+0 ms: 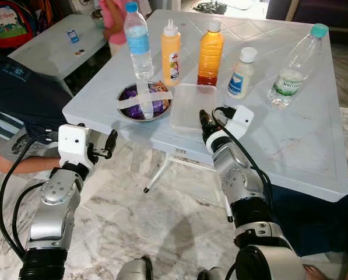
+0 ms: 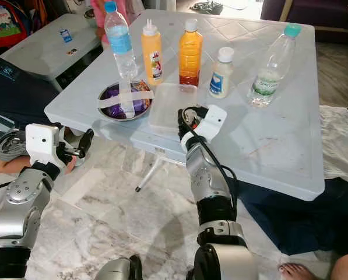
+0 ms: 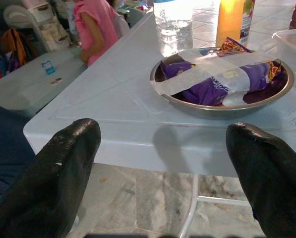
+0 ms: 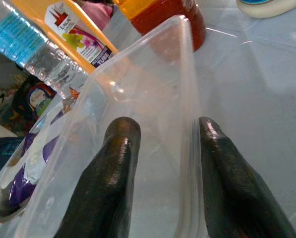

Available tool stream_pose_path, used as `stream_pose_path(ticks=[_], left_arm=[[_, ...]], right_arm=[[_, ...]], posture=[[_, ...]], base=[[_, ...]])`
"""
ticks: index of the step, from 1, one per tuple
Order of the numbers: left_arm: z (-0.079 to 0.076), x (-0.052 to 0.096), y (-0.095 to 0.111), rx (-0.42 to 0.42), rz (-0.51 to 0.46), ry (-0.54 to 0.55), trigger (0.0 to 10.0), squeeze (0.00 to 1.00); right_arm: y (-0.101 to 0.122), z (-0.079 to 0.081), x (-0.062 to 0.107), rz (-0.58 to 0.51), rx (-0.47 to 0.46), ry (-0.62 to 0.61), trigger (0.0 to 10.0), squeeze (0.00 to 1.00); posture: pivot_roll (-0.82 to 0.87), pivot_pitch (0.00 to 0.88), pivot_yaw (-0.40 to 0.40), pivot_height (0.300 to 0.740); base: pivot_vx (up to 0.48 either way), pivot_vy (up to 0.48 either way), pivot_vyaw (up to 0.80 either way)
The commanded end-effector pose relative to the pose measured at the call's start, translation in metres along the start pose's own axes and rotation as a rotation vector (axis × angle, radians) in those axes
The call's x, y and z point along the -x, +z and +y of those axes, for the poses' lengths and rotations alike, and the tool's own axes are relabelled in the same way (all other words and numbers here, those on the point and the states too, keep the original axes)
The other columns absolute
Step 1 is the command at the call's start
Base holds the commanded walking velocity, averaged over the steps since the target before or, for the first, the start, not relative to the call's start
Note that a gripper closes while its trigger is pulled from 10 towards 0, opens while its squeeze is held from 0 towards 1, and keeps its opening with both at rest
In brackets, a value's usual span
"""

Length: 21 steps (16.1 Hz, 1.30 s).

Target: Restocking fridge

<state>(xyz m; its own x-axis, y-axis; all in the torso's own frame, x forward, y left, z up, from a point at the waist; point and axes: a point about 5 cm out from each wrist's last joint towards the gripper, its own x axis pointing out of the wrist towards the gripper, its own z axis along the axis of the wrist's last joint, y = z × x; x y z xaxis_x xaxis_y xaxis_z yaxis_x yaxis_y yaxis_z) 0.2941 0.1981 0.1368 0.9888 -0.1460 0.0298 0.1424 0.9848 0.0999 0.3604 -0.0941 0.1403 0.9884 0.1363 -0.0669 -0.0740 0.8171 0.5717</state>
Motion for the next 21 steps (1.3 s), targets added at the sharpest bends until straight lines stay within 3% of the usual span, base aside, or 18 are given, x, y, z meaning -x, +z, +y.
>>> stream_pose_path(ticks=[1, 10, 13, 14, 15, 16, 21], left_arm=[[0.000, 0.000, 0.002, -0.008, -0.008, -0.006, 10.0, 0.00], [-0.001, -0.001, 0.003, -0.003, -0.016, -0.005, 10.0, 0.00], [-0.001, 0.000, 0.002, -0.001, -0.017, -0.003, 10.0, 0.00], [-0.001, 0.002, 0.001, 0.004, -0.014, 0.007, 10.0, 0.00], [-0.001, 0.003, -0.001, 0.010, -0.012, 0.013, 10.0, 0.00], [-0.001, 0.003, -0.002, 0.024, -0.003, 0.025, 10.0, 0.00], [-0.009, 0.006, -0.012, 0.058, 0.049, 0.034, 10.0, 0.00]], right_arm=[[-0.006, 0.006, -0.001, 0.025, -0.025, -0.004, 0.0, 0.00], [-0.003, 0.002, 0.001, -0.002, -0.060, -0.049, 0.0, 0.00], [0.007, -0.001, 0.012, -0.080, 0.051, -0.043, 0.0, 0.00], [0.008, -0.004, 0.021, -0.094, 0.100, -0.037, 1.0, 0.00], [0.007, -0.006, 0.024, -0.090, 0.108, -0.037, 3.9, 0.00], [0.008, -0.008, 0.029, -0.101, 0.135, -0.033, 10.0, 0.00], [0.010, -0.020, 0.071, -0.115, 0.370, 0.008, 10.0, 0.00]], posture=[[0.08, 0.141, 0.061, 0.740], [0.08, 0.138, 0.055, 0.740], [0.08, 0.126, 0.041, 0.740], [0.07, 0.118, 0.036, 0.740], [0.07, 0.113, 0.034, 0.740], [0.07, 0.107, 0.032, 0.740], [0.03, 0.063, 0.050, 0.740]], base=[[0.000, 0.000, 0.00], [0.000, 0.000, 0.00], [0.000, 0.000, 0.00], [0.000, 0.000, 0.00], [0.000, 0.000, 0.00], [0.000, 0.000, 0.00], [0.000, 0.000, 0.00]])
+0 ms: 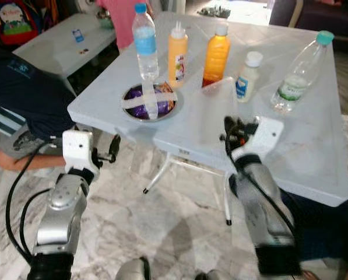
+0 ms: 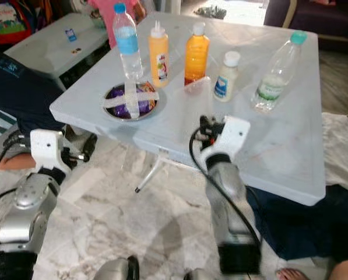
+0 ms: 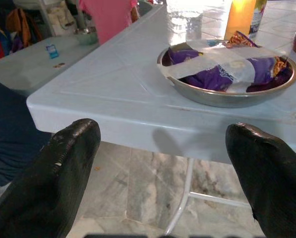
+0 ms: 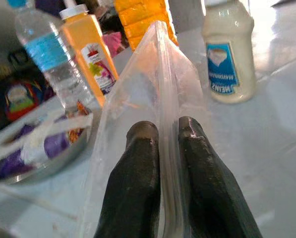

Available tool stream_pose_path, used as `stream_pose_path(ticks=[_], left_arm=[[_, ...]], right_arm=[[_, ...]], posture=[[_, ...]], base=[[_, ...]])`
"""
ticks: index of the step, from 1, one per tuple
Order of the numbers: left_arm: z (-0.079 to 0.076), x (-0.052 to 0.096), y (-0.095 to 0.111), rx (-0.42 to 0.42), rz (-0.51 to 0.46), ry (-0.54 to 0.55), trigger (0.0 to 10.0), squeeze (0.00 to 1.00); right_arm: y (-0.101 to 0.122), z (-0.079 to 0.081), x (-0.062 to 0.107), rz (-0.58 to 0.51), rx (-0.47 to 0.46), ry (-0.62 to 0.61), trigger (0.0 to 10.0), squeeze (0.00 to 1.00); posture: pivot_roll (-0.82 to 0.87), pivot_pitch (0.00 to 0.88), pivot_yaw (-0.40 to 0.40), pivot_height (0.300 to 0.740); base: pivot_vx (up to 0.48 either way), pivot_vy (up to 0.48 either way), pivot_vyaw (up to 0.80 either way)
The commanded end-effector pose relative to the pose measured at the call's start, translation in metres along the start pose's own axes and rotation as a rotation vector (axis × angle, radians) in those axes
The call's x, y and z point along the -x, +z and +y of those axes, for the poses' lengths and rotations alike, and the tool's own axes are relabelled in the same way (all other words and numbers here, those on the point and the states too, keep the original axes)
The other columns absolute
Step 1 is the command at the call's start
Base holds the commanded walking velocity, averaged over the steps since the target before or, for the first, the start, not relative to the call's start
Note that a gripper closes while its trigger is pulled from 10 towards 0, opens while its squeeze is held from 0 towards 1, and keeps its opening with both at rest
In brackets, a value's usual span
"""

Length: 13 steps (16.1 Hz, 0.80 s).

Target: Restocking fridge

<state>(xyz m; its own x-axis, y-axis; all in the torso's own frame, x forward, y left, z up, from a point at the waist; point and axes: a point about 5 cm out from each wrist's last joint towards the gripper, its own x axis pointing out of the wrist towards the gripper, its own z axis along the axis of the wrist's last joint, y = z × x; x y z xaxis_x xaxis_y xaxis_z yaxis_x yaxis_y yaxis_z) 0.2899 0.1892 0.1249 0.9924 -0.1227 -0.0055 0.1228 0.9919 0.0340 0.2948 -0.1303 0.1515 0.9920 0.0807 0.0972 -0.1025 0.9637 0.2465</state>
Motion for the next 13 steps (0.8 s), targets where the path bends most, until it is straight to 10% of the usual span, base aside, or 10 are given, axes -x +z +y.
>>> stream_pose_path(ticks=[1, 13], left_arm=[[0.000, 0.003, -0.002, 0.005, 0.013, 0.009, 10.0, 0.00], [-0.004, -0.006, 0.000, 0.012, 0.003, 0.006, 10.0, 0.00]], right_arm=[[-0.007, 0.000, 0.008, 0.057, 0.051, 0.007, 10.0, 0.00], [0.003, -0.009, 0.013, 0.031, 0.313, -0.029, 10.0, 0.00]], posture=[[0.03, 0.053, 0.049, 0.740], [0.00, 0.052, 0.047, 0.740]], base=[[0.000, 0.000, 0.00], [-0.273, 0.000, 0.00]])
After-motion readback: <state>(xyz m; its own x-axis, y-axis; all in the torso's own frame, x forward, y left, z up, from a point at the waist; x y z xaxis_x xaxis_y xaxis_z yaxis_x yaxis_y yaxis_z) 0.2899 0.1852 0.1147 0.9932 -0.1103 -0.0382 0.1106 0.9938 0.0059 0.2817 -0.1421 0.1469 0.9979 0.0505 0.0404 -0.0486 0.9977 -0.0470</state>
